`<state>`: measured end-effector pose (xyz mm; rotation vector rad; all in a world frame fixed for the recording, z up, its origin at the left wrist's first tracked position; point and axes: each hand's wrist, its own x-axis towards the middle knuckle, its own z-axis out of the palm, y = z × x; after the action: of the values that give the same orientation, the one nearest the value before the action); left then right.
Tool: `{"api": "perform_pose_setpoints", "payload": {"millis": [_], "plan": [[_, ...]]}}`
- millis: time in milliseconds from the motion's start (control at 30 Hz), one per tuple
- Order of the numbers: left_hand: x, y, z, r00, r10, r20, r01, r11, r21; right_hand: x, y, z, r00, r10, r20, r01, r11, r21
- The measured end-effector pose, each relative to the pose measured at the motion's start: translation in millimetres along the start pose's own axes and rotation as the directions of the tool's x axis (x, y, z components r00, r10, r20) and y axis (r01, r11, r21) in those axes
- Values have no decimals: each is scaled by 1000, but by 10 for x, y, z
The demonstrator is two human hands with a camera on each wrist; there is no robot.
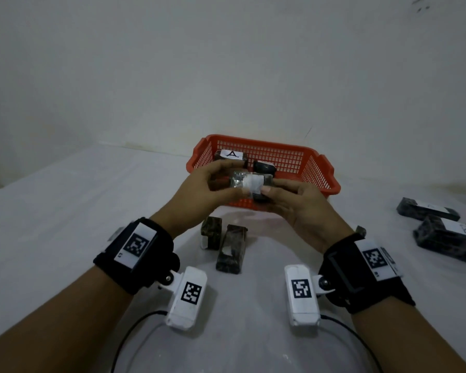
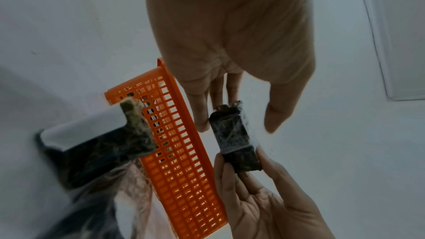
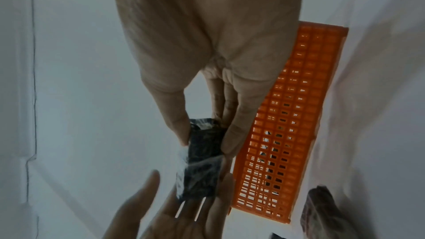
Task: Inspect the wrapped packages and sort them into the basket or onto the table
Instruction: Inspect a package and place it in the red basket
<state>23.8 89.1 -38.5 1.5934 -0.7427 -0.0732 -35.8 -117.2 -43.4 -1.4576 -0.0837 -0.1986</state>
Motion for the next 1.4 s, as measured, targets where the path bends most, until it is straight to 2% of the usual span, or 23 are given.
{"api": "perform_pose_setpoints", "payload": {"millis": [67, 167, 267, 367, 500, 667, 800, 933, 1067, 1133, 1233, 1400], "plan": [[5, -4, 15, 998, -60, -14, 59, 996, -66, 6, 5, -13, 1000, -18, -18, 18, 1000, 2], [19, -30, 8, 995, -82, -50, 78, 994, -77, 11, 14, -12, 1000, 6, 7, -6, 1000, 20], [17, -37, 8, 997, -68, -30, 66, 996, -55, 18, 32, -8, 1000, 20, 5, -20, 1000, 11], [14, -50, 25, 998, -69, -6, 68, 994, -85, 18, 41, -37, 999, -35, -27, 33, 998, -60], [31, -71, -11, 995, -80, -57, 75, 994, -85, 6, 37, -33, 998, -60, 8, 60, 992, -111], [10, -29, -44, 999, -40, -18, 39, 995, -94, 9, 26, -34, 991, -131, -13, 126, 972, -197], [7, -19, -14, 998, 43, -48, -44, 999, -19, 17, 6, 3, 1000, -19, 18, 20, 998, -54], [-1, -23, -1, 997, 75, -18, -74, 997, 29, 15, -6, 10, 999, 22, -25, -23, 999, -49], [-1, -21, 37, 1000, -21, 19, 22, 998, -56, 14, 26, -42, 998, -28, -51, 24, 997, -70], [10, -33, 38, 998, -65, -15, 63, 994, -94, 15, 39, -47, 998, -30, -51, 26, 997, -77], [27, -60, 21, 995, -81, -57, 76, 994, -83, 23, 64, -27, 999, -14, -46, 11, 997, -71], [19, -73, 17, 996, -84, -8, 83, 993, -82, 31, 67, -55, 995, -62, -81, 53, 992, -119]]}}
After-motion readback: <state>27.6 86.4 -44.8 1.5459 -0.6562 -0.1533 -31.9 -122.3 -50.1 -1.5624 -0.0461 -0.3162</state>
